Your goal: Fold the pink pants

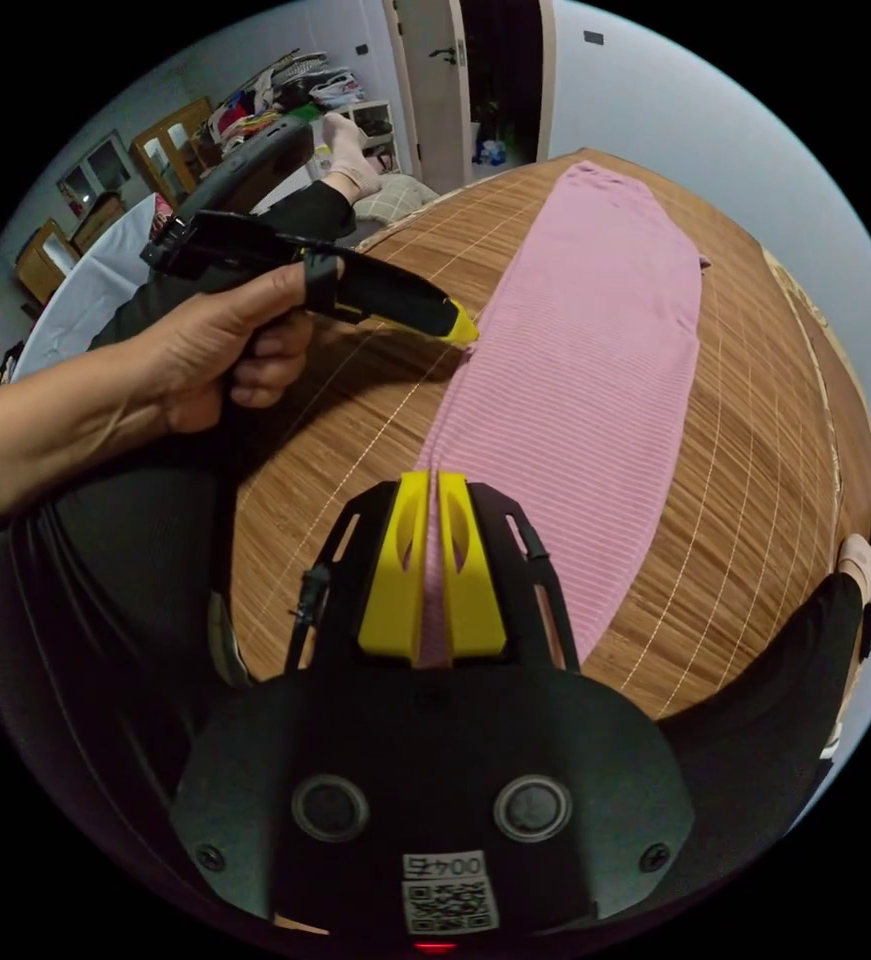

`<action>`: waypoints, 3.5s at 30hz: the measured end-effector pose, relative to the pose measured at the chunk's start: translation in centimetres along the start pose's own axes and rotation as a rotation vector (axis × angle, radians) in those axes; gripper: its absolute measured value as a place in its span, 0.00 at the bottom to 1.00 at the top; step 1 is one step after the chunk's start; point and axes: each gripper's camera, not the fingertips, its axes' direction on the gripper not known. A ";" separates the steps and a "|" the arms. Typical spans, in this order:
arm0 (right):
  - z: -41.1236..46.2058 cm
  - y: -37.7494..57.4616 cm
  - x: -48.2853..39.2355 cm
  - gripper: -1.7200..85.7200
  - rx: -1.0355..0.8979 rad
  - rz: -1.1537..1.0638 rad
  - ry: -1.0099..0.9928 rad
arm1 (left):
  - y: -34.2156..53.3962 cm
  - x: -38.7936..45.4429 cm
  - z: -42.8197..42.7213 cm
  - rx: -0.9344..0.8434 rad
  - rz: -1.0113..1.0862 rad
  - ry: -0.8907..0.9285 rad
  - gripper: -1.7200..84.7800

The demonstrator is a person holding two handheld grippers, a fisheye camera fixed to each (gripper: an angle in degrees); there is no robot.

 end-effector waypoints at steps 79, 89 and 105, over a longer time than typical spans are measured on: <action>-1.2 -2.4 19.6 0.10 -0.062 0.396 -0.149 | 5.2 8.0 10.0 -0.043 0.300 -0.341 0.03; -6.0 -2.0 29.5 0.13 -0.246 0.455 -0.434 | 8.1 14.7 10.0 -0.253 0.568 -0.063 0.03; 1.2 -4.9 31.0 0.15 -0.826 0.299 -0.404 | 11.0 15.9 17.0 -0.569 0.737 -0.051 0.03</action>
